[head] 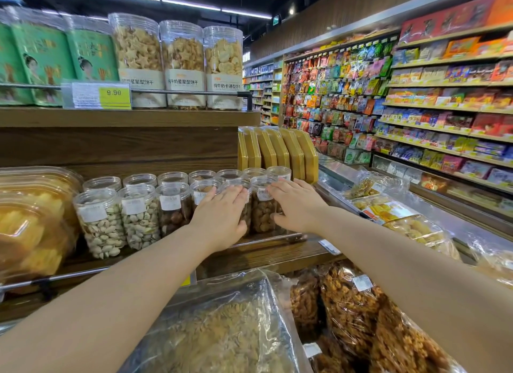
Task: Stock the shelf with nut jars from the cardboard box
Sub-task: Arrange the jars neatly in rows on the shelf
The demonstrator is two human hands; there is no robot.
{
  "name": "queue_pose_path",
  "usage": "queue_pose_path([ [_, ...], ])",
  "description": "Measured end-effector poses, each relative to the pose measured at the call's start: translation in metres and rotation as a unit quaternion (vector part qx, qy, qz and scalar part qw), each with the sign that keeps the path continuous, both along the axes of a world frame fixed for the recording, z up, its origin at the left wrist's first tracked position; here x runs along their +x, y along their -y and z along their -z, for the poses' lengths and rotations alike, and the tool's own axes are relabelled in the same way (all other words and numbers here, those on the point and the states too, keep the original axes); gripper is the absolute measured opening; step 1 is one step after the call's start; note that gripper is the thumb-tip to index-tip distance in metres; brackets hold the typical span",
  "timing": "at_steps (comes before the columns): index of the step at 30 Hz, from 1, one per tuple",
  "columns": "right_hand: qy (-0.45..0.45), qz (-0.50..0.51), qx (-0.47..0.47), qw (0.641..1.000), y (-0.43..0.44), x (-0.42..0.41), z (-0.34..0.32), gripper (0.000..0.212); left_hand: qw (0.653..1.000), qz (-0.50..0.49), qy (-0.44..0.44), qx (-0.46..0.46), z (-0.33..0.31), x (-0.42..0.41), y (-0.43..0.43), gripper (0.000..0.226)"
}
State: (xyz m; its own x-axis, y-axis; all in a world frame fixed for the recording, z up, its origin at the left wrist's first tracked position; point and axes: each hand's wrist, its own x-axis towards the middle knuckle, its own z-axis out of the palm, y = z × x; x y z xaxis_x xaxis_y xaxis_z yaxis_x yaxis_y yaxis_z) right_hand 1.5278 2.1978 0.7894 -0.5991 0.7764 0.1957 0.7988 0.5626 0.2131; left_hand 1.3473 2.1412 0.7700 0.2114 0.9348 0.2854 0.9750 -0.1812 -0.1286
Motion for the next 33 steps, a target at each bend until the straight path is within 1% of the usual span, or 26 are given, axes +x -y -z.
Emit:
queue_pose_path([
  [11,-0.014,-0.004,-0.003,1.000,-0.003,0.005,-0.003,0.069,1.000,-0.007,0.029,0.001,-0.003,0.005,-0.004,0.070],
  [14,-0.023,0.005,0.010,1.000,-0.001,0.023,-0.011,0.070,0.999,0.013,0.036,-0.001,-0.003,0.011,0.000,0.071],
  [18,-0.041,0.029,0.021,0.999,0.005,0.052,-0.014,0.065,0.998,0.049,0.022,-0.012,-0.007,0.030,-0.002,0.067],
  [23,-0.029,0.039,0.002,0.999,0.012,0.070,-0.006,0.064,0.998,0.043,-0.019,-0.045,-0.013,0.051,-0.013,0.062],
  [27,-0.013,0.037,0.000,0.999,0.010,0.073,-0.004,0.064,0.993,0.020,0.007,-0.120,-0.011,0.050,-0.012,0.054],
  [28,-0.009,0.038,0.004,0.999,0.008,0.072,-0.005,0.064,0.993,0.022,-0.003,-0.116,-0.007,0.048,-0.011,0.053],
  [30,-0.005,0.043,0.004,0.999,0.003,0.070,-0.006,0.063,0.997,0.034,-0.015,-0.066,0.000,0.045,-0.012,0.052],
  [32,-0.009,0.048,0.001,0.999,-0.003,0.066,-0.007,0.062,0.999,0.040,-0.002,-0.014,0.003,0.045,-0.016,0.052],
  [33,-0.011,0.050,0.000,0.999,-0.007,0.063,-0.008,0.062,0.999,0.039,-0.001,-0.001,0.002,0.045,-0.019,0.053],
])
